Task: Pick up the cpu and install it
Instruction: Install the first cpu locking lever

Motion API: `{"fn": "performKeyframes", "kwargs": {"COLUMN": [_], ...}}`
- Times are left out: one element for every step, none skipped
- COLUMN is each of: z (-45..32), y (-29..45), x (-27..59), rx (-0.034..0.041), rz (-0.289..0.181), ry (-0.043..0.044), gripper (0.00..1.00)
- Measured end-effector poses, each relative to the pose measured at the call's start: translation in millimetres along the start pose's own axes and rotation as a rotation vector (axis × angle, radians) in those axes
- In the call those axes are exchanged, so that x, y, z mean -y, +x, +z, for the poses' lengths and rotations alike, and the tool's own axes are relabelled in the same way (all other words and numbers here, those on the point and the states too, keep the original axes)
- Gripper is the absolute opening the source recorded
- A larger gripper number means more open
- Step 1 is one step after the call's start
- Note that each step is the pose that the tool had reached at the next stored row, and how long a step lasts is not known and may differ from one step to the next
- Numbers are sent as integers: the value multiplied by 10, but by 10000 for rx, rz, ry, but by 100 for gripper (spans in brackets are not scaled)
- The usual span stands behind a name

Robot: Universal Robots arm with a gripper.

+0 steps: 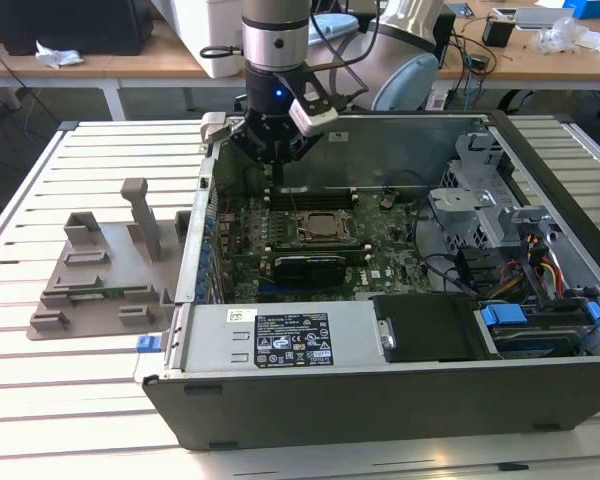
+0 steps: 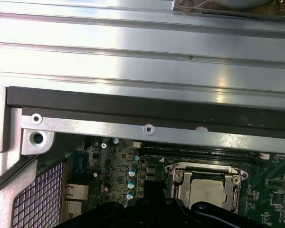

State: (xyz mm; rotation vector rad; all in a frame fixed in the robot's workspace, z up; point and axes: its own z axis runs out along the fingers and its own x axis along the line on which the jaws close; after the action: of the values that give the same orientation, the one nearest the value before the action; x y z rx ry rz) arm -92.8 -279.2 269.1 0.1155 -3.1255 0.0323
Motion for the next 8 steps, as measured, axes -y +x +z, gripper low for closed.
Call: {"fn": "performKeyframes", "kwargs": {"z": [9,13,14,17,18,19,20,20], "y": [-1,-2,-8,-25,-39,-56,-82,-109], "x": [-12,-16,-16,-15,-14,-13,-11,-9], "rx": [1,2,1,-1,-3,-6,-9,-11], "rz": [1,0,-3,0,0,1,0,-1], "ry": [0,-1,0,1,1,0,0,0], "gripper": [11,11,11,11,11,11,11,11]}}
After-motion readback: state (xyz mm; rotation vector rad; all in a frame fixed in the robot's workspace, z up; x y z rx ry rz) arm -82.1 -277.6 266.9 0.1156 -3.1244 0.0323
